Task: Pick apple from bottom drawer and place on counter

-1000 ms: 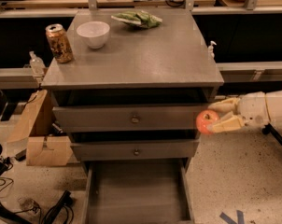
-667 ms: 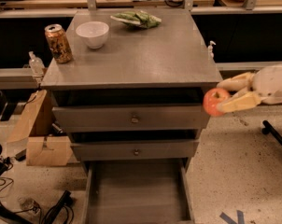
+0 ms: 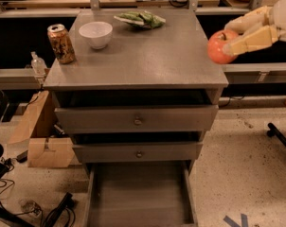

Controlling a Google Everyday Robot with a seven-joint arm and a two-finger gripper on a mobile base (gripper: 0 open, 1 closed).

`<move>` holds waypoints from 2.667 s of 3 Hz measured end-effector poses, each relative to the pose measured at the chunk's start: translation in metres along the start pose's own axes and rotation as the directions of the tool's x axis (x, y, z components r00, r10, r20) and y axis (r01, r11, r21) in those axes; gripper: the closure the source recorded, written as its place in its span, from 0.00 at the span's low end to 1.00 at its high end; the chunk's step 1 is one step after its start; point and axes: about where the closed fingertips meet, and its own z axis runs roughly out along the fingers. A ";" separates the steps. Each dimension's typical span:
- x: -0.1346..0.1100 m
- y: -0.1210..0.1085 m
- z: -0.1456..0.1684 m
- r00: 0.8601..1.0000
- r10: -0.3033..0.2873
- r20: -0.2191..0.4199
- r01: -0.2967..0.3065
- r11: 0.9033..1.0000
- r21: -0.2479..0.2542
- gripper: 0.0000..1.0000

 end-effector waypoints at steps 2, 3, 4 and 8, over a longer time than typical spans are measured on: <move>-0.023 -0.087 0.079 0.997 0.055 0.048 -0.056 0.998 0.011 1.00; 0.007 -0.105 0.122 0.994 0.104 0.038 -0.104 0.994 -0.021 1.00; 0.067 -0.106 0.179 0.983 0.185 0.000 -0.184 0.978 -0.101 0.98; 0.070 -0.102 0.192 0.981 0.194 -0.003 -0.192 0.972 -0.134 0.01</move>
Offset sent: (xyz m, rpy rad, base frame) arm 0.1922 0.0305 -0.0040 0.1080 0.0437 -0.0413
